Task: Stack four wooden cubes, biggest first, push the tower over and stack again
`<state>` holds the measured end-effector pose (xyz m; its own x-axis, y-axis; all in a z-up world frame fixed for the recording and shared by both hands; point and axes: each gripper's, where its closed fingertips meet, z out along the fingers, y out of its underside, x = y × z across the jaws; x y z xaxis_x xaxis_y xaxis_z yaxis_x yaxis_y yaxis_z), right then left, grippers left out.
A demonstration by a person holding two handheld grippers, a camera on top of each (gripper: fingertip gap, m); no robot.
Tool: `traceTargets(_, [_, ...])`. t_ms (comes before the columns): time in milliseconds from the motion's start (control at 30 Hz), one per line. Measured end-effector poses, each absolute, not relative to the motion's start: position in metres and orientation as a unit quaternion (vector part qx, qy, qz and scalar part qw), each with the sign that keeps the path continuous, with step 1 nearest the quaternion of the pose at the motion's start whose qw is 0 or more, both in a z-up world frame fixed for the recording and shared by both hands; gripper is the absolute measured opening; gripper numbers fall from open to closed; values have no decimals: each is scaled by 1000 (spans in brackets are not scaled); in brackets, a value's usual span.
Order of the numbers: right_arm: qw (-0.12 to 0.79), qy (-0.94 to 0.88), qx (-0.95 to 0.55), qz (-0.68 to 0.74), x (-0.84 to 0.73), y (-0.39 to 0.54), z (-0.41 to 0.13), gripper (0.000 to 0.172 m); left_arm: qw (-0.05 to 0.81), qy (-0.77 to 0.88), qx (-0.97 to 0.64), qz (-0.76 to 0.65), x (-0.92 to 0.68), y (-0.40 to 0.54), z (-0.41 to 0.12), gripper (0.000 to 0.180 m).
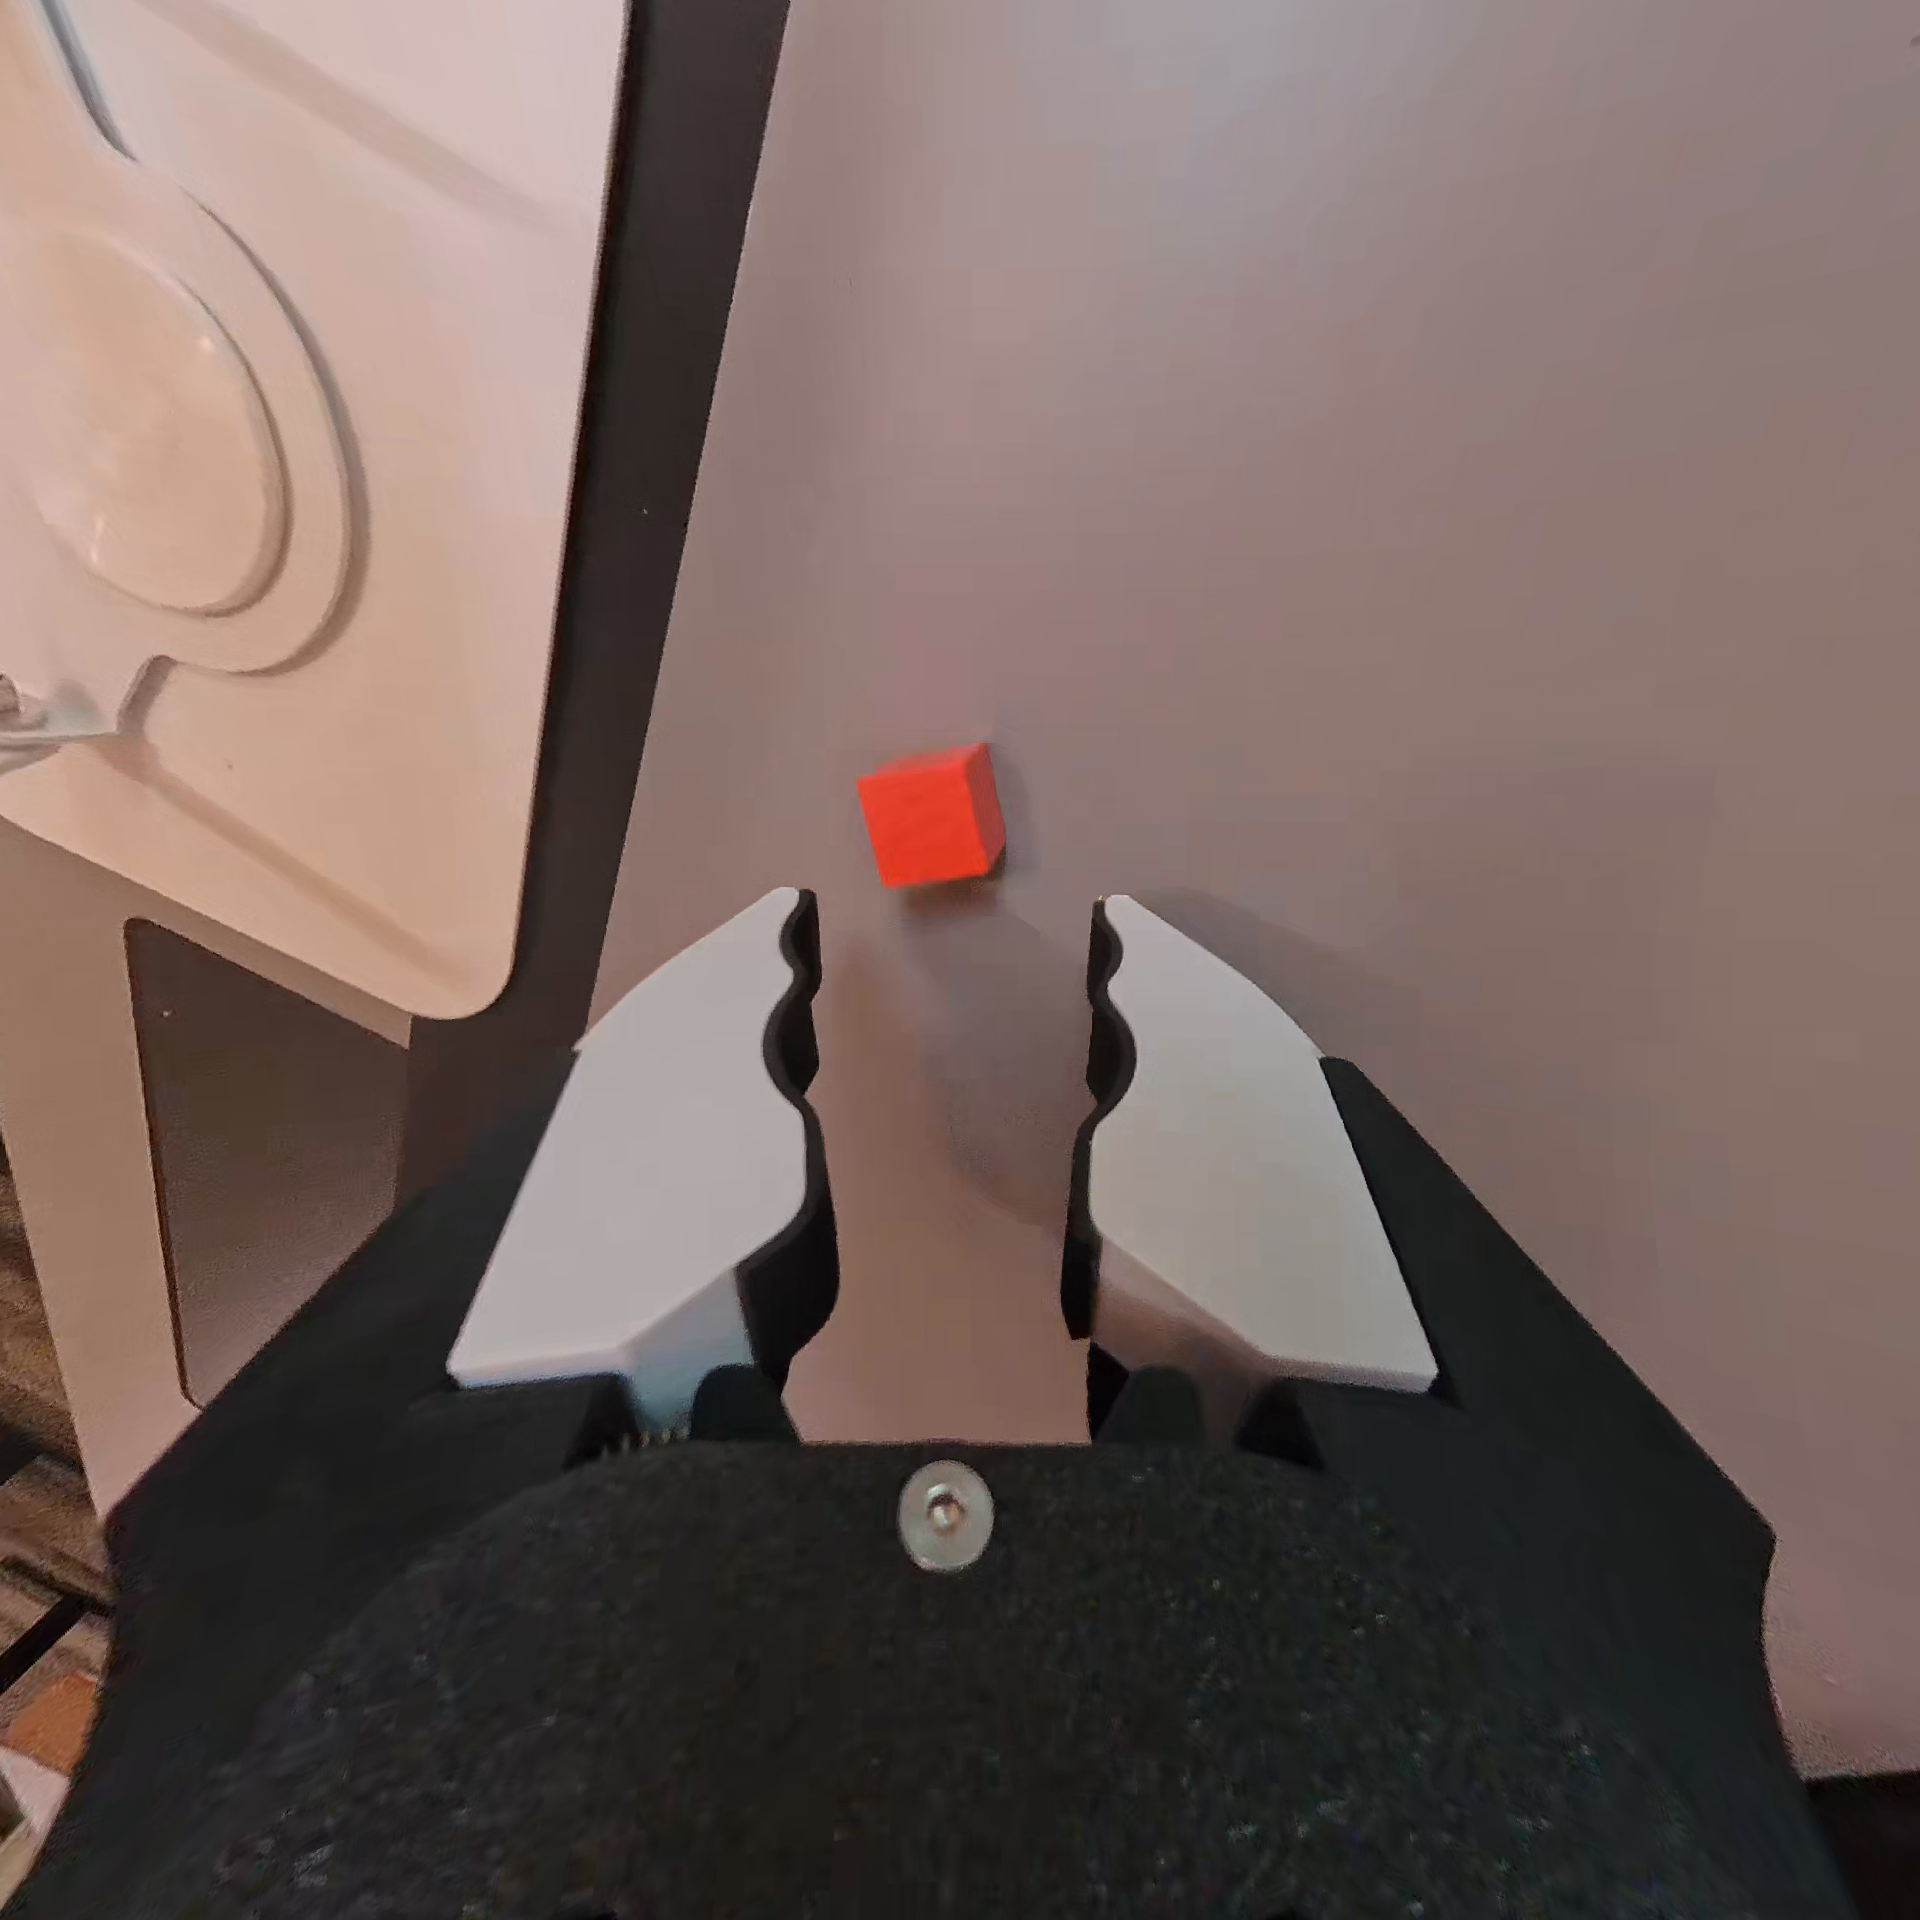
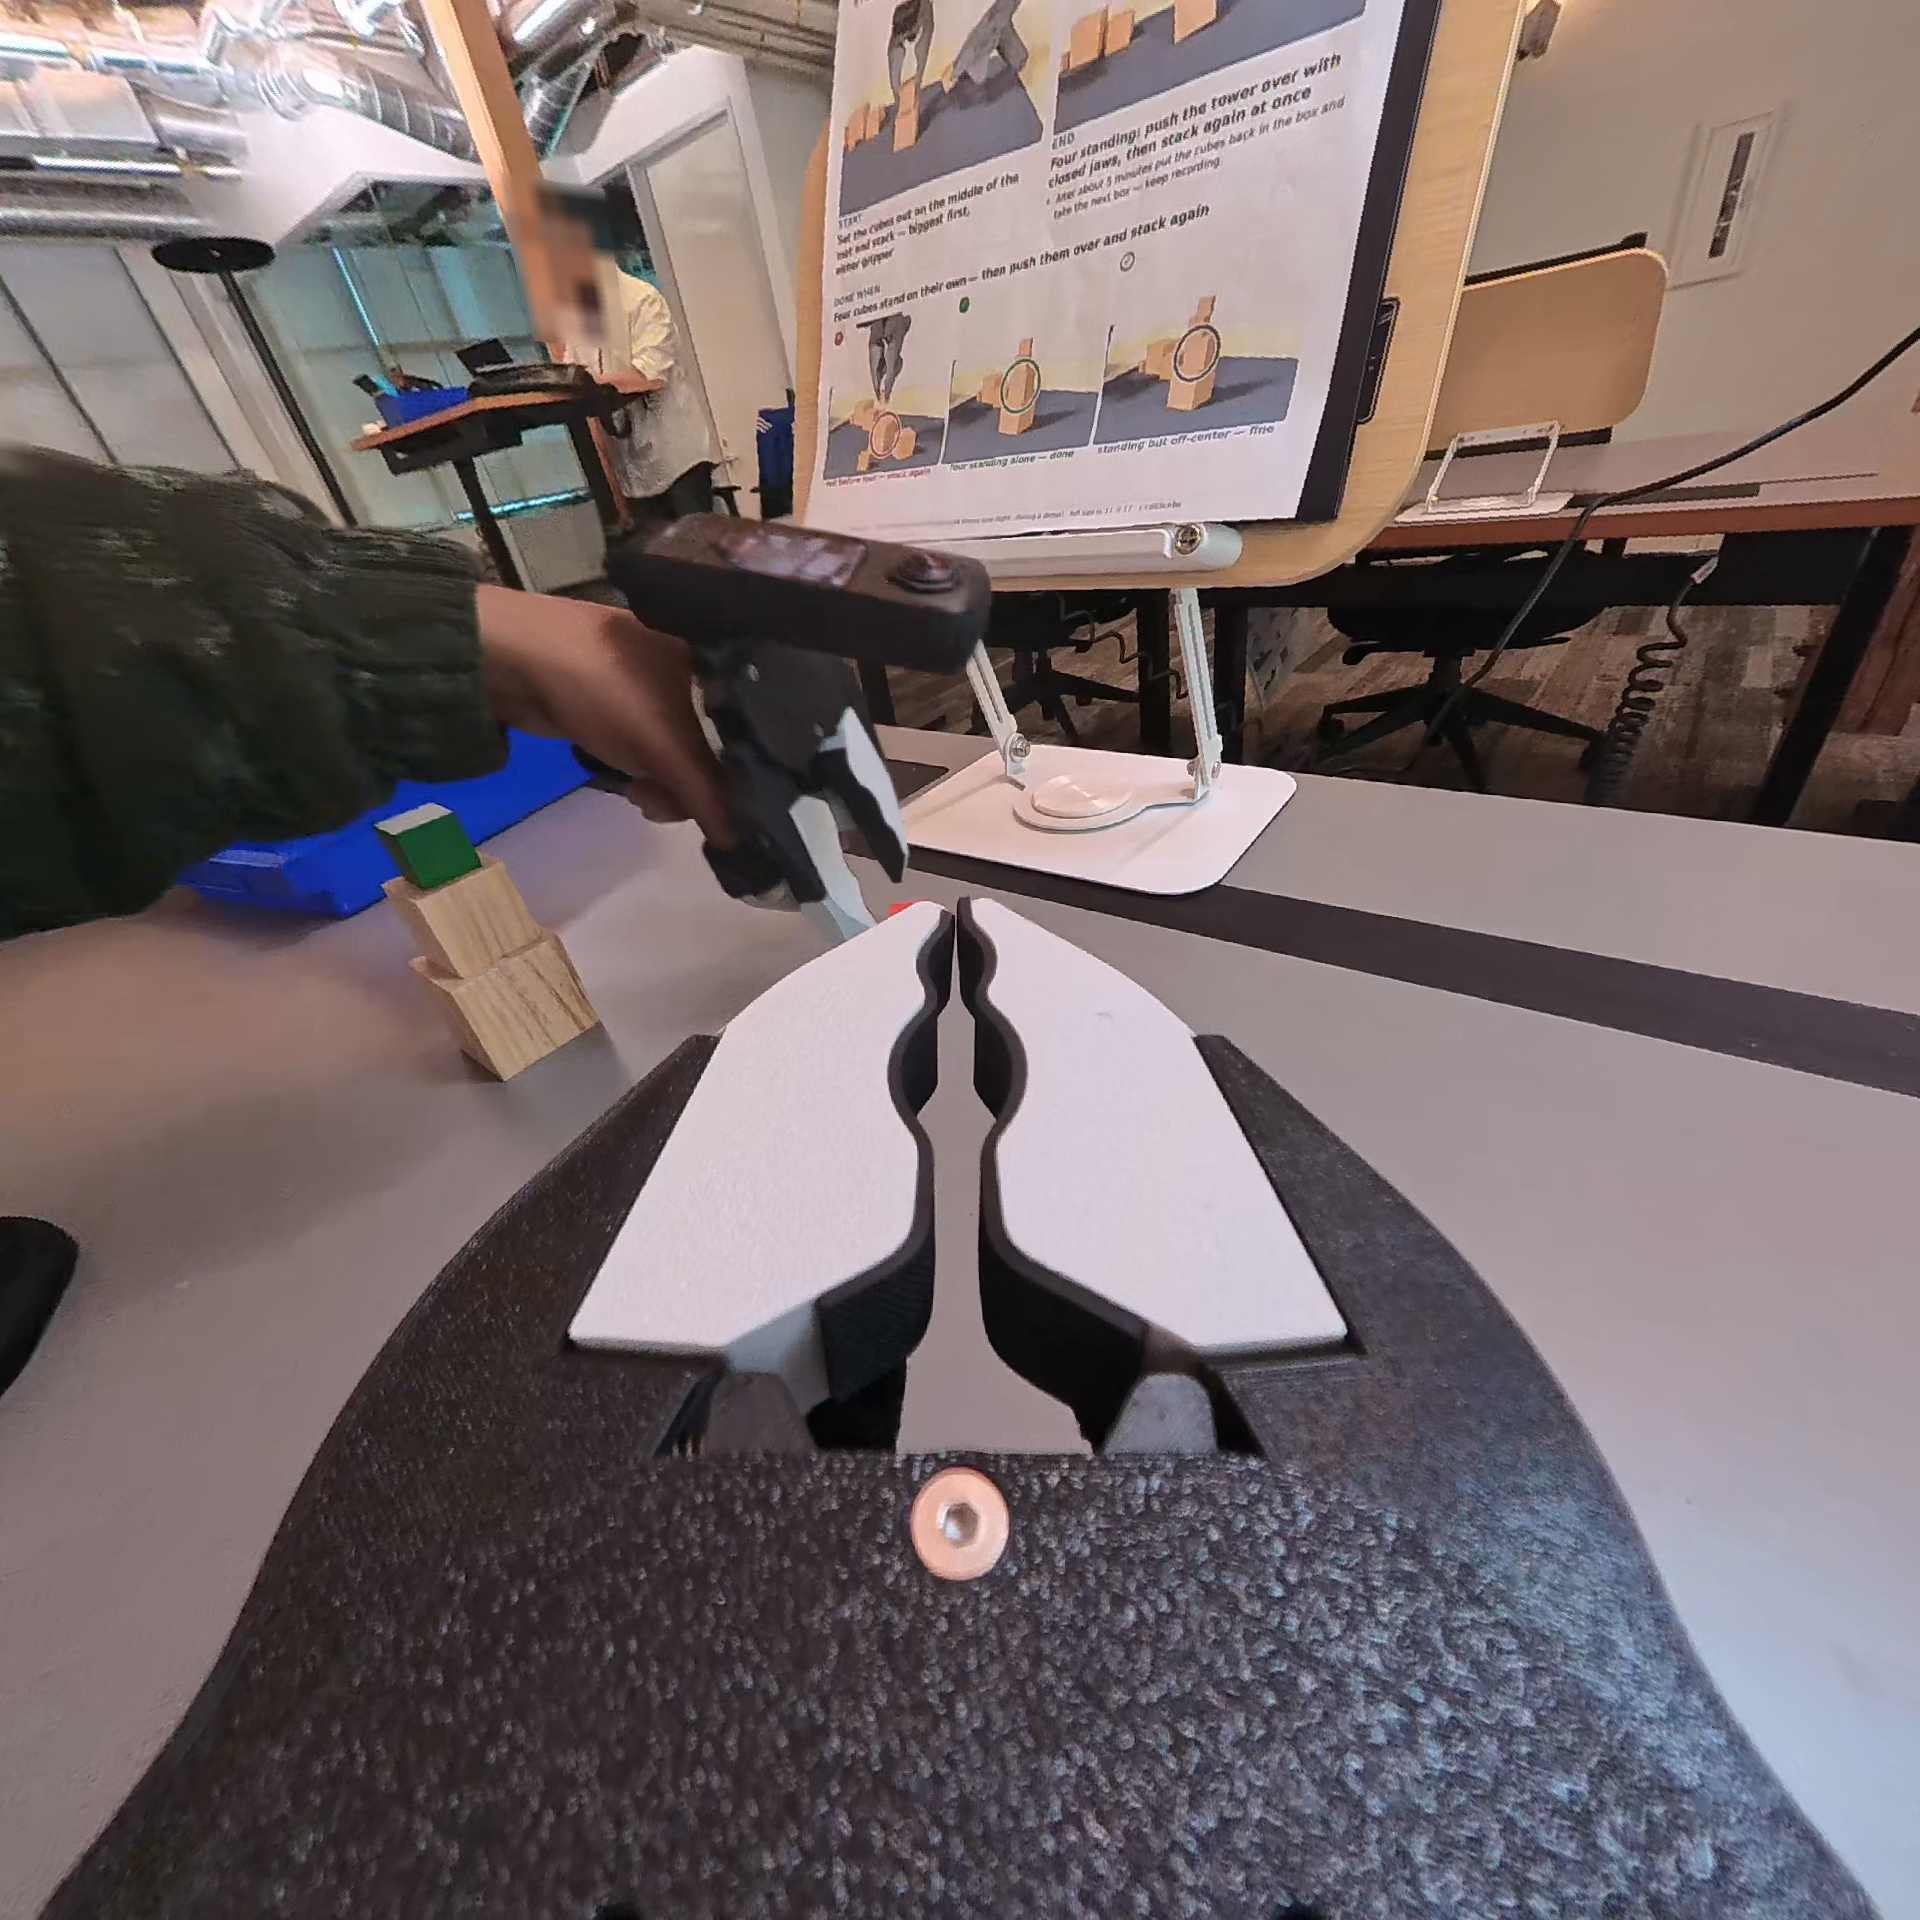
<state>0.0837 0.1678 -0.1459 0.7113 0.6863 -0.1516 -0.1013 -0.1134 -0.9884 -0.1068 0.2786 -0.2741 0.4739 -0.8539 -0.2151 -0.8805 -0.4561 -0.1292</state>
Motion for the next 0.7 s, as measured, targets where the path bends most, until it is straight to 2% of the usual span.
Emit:
traceTargets(133, [629, -219, -677, 313, 82, 167, -146, 0, 98, 510, -852, 71, -98, 286, -290, 44])
traceTargets(200, [629, -222, -676, 314, 81, 167, -145, 0, 103, 510, -850, 81, -96, 291, -290, 26])
traceTargets(233, [628, -223, -676, 314, 80, 167, -145, 0, 104, 517, -846, 85, -96, 291, -289, 23])
traceTargets(333, [628, -226, -675, 314, 79, 166, -145, 0, 99, 538, -833, 82, -92, 285, -281, 21])
traceTargets(700, [626, -231, -675, 313, 75, 164, -145, 0, 123, 643, -755, -34, -110, 220, -184, 21])
